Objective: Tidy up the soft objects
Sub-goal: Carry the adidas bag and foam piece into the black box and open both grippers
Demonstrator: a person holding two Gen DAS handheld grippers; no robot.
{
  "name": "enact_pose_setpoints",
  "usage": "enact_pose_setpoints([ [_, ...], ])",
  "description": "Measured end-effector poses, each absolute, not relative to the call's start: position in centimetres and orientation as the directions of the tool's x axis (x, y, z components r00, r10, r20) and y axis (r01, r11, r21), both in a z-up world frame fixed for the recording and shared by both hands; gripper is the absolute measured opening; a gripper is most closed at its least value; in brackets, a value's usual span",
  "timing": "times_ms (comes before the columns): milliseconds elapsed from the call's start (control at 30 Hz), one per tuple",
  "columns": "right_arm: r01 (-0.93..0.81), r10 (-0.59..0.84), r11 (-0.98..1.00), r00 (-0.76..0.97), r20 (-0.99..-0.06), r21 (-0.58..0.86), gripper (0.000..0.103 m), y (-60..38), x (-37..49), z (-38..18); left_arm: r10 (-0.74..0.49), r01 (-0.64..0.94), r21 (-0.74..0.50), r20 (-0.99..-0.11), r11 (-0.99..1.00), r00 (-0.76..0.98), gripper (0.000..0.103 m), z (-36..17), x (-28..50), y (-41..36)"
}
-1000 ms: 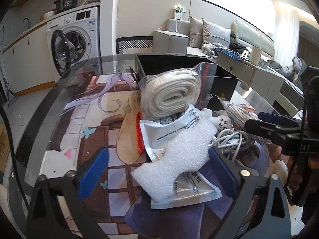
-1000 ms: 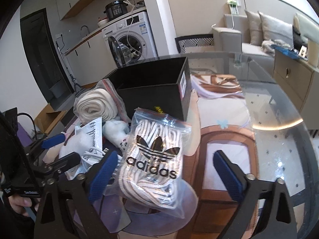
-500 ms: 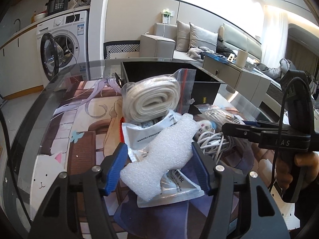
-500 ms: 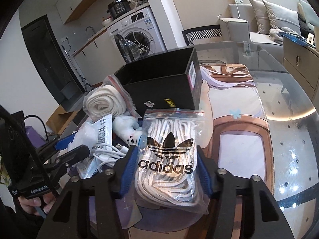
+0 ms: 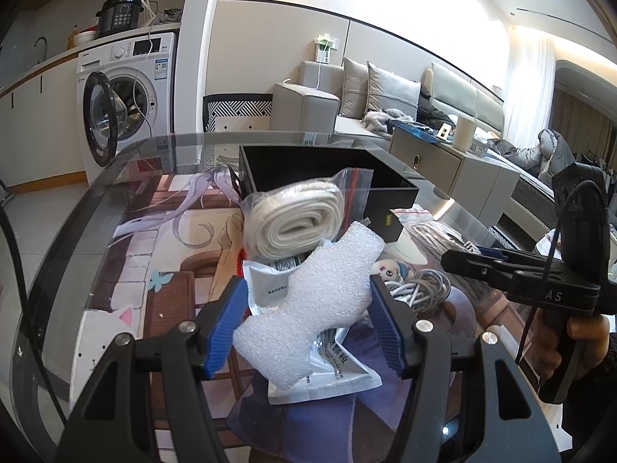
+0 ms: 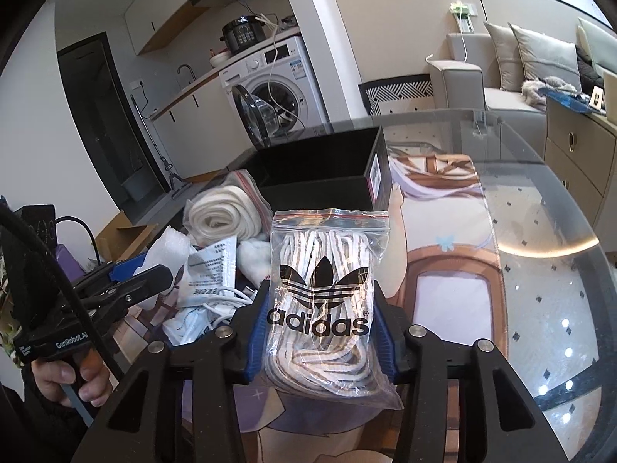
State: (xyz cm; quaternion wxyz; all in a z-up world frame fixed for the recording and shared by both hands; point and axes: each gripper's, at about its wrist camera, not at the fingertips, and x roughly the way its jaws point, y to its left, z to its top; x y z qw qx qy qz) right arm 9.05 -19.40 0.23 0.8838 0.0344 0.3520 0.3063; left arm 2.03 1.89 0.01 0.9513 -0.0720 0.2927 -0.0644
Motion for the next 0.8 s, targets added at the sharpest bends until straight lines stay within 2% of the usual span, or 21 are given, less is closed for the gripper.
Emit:
enact_pose_setpoints([
  [400, -0.531, 0.571, 0.809, 0.609, -0.55, 0.252, 0.047, -19.9, 8.2, 3.7, -0.152, 0.073, -0.172, -0.509, 0.982, 0.848, 0.062, 2.3, 2.3, 2.2],
  [800, -0.546, 0.556, 0.81, 0.601, -0.573, 0.213, 0.047, -18.2, 9.9, 6.2, -0.142, 0.067, -0.166, -0.498, 0.984, 0.856, 0.062, 5.0, 4.4, 2.5],
])
